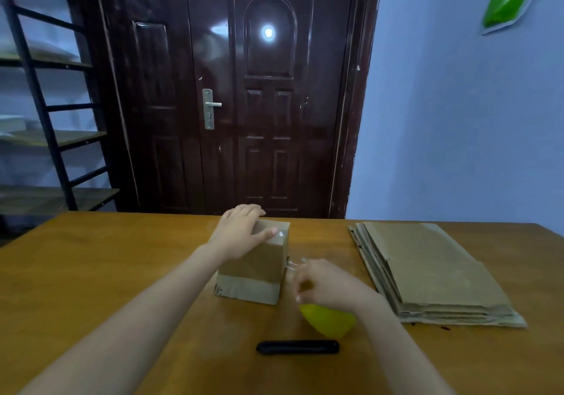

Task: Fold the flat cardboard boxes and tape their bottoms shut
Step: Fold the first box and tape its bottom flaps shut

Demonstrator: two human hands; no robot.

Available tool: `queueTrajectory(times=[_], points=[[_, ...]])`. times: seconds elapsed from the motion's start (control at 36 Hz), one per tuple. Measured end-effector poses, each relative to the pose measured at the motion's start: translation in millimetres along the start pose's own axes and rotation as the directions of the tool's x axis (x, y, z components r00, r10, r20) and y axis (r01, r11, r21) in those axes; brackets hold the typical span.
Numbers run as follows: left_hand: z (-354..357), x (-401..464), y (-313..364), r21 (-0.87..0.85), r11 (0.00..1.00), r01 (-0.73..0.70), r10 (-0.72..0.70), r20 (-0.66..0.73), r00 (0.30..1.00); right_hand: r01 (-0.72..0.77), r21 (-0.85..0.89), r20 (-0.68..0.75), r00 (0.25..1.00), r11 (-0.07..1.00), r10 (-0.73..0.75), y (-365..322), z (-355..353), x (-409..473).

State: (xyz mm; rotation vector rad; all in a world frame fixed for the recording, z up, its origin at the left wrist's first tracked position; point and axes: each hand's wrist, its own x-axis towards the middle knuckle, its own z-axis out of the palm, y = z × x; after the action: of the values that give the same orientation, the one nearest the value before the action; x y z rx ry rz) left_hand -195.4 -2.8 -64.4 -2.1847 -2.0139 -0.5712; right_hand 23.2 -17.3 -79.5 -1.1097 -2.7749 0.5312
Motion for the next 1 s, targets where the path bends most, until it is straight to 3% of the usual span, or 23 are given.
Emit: queueTrajectory(times=[0.06, 0.14, 0.36, 0.5, 0.72, 1.0], points=[[2, 1, -2, -0.006, 1.000, 0.022, -0.021, 0.059, 0.998, 0.020, -0.033, 0.125, 0.992, 0.999, -0.016, -7, 10, 6], [3, 0, -1, -0.036, 0.998, 0.057, -0.053, 0.105, 0.993, 0.058, -0.063, 0.196, 0.980, 0.996, -0.044, -8, 26, 9], [-4, 0, -2, -0.115, 0.990, 0.086, -0.067, 0.157, 0.985, 0.065, -0.030, 0.146, 0.987, 0.997, -0.060, -13, 31, 1], [-6, 3, -5, -0.157, 0.983, 0.097, -0.071, 0.164, 0.984, 0.025, 0.105, 0.107, 0.994, 0.994, -0.036, -13, 29, 3], [-14, 0, -5, -0.192, 0.977, 0.096, -0.071, 0.133, 0.989, 0.023, 0.322, -0.140, 0.990, 0.946, 0.024, -13, 7, 4], [-34, -4, -20, -0.293, 0.947, 0.129, -0.102, 0.106, 0.989, -0.032, 0.391, -0.421, 0.883, 0.920, 0.210, 2, -35, 32]])
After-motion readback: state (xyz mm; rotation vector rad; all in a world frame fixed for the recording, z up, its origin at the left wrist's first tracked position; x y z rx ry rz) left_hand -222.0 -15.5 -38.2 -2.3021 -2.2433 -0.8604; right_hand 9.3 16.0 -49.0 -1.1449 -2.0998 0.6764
